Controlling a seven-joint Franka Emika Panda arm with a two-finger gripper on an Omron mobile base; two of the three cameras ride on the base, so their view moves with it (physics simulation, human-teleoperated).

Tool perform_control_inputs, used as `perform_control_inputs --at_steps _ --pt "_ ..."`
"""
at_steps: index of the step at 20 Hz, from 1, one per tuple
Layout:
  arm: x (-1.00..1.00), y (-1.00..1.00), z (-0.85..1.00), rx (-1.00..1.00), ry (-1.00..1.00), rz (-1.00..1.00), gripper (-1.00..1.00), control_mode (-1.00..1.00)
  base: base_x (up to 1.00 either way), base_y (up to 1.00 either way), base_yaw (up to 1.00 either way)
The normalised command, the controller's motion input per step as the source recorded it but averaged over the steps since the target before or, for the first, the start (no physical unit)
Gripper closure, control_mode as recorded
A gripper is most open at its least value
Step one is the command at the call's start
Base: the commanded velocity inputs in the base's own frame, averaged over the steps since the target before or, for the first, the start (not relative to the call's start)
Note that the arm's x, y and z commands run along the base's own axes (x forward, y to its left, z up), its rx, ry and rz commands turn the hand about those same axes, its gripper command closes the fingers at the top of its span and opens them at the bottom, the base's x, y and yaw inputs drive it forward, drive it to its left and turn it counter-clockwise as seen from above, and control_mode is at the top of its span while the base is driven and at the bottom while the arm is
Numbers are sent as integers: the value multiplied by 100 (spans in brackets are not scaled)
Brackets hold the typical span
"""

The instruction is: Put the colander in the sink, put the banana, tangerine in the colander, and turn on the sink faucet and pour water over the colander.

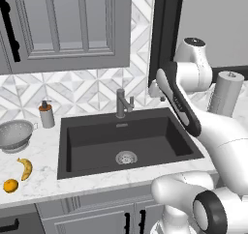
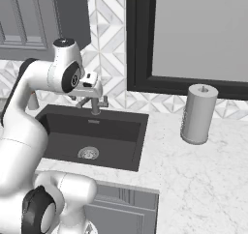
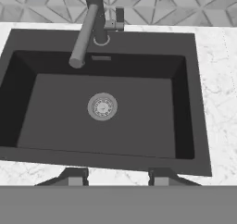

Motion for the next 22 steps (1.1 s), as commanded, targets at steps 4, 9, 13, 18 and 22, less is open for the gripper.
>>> perform_control_inputs --at_steps 4,9,13,18,22 --pt "-20 0 -3 -5 -9 0 -100 -100 0 0 0" --pt "-83 27 -21 -3 -33 13 -100 -100 0 0 0" --pt "-65 57 -25 7 -11 1 -100 -100 0 0 0" --pt "-44 76 -27 22 1 -3 -100 -100 0 0 0" --pt "-9 95 -19 17 16 -17 -100 -100 0 0 0"
